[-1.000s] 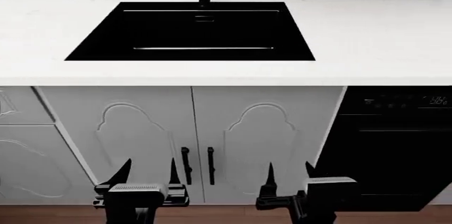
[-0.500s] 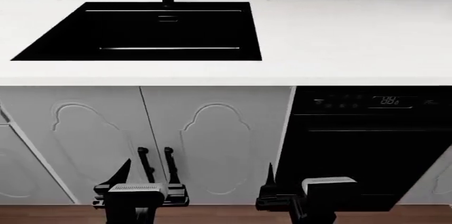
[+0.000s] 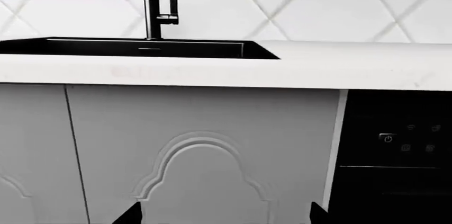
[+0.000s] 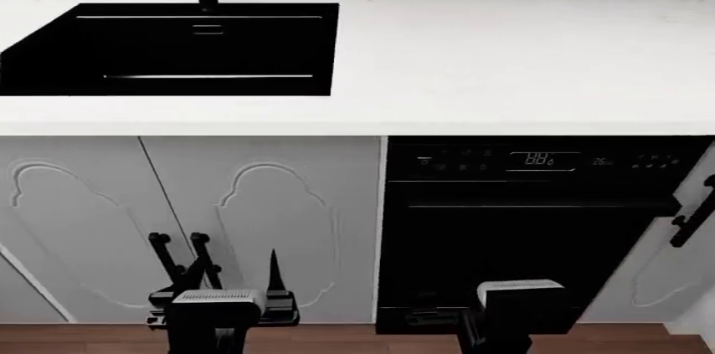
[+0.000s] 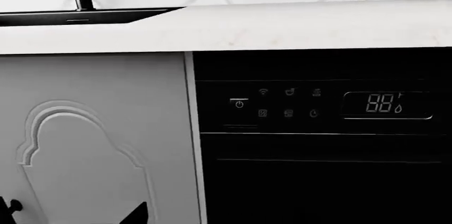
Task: Pick and place the shaker into the drawer. Then close the cabinet.
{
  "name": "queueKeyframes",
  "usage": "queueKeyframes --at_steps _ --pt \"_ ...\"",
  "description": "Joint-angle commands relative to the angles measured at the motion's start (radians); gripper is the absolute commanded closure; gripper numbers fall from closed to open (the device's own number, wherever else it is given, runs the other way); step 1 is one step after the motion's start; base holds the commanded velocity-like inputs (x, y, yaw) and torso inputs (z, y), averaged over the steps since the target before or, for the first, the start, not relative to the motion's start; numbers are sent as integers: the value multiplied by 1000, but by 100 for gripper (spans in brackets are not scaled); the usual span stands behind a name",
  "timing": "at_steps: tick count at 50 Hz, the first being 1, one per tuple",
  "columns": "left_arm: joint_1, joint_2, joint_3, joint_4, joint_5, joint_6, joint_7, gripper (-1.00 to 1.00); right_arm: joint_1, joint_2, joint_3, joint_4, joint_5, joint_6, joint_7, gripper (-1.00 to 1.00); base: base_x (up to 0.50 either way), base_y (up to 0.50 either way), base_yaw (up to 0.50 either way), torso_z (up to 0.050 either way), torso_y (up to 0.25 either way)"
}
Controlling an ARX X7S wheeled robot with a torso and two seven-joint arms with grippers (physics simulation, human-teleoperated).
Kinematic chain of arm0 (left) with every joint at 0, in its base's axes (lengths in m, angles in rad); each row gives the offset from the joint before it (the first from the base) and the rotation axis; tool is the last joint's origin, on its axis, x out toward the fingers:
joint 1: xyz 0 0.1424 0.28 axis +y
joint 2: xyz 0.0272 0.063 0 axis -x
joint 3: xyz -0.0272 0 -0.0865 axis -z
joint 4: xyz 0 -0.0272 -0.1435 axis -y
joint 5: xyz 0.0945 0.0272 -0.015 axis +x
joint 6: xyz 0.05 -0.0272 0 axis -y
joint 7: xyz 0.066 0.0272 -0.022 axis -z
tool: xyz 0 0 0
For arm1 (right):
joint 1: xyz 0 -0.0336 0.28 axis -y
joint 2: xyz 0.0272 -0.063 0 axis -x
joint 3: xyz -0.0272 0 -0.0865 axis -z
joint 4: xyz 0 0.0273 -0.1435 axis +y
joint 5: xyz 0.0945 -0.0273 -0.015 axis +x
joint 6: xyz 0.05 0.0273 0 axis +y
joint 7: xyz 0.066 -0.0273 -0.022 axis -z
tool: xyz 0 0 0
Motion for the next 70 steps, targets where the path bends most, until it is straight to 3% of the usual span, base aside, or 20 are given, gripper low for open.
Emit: queueKeyframes --at_steps 1,10,22,31,36,41,44,48,54,60,64,68,70 --pt "-2 -5 6 -2 -4 1 -4 -100 2 4 -6 3 3 -2 5 -100 -1 -500 0 0 0" --pt "-1 -8 10 1 -6 2 -10 -100 -1 5 -6 -1 12 -12 8 -100 -1 -500 0 0 0" --pt "-10 -16 20 20 12 -21 -31 -100 7 6 16 -15 47 -1 24 -100 0 0 0 0 0" --pt "-81 -137 -20 608 5 -466 -109 -100 93 127 114 -613 195 437 219 -100 0 0 0 0 0" --pt "-327 -184 -89 879 -102 -852 -133 -100 372 183 204 -857 382 805 357 -100 0 0 0 0 0" --pt "-848 -175 -216 994 -306 -1360 -132 -100 858 184 333 -866 662 1203 525 -100 0 0 0 0 0" --pt "-1141 -183 -202 940 -334 -1477 -123 -100 1142 169 354 -782 737 1336 584 -100 0 0 0 0 0" --pt "-1399 -178 -165 820 -334 -1498 -99 -100 1423 157 317 -652 742 1399 599 -100 0 0 0 0 0" --pt "-1770 -181 -13 577 -276 -1431 -53 -100 1739 183 169 -428 624 1317 514 -100 0 0 0 0 0" --pt "-2066 -163 111 273 -208 -1284 42 -100 2086 159 -37 -69 458 1165 359 -100 0 0 0 0 0" --pt "-2227 -118 203 -53 -140 -1102 135 -100 2302 93 -170 282 355 1047 202 -100 0 0 0 0 0" --pt "-2340 -53 276 -374 -82 -936 223 -100 2317 -125 45 473 -203 1053 -221 -100 0 0 0 0 0" --pt "-2362 -1 261 -517 5 -892 306 -100 2317 -194 133 562 -458 1002 -333 -100 0 0 0 0 0"
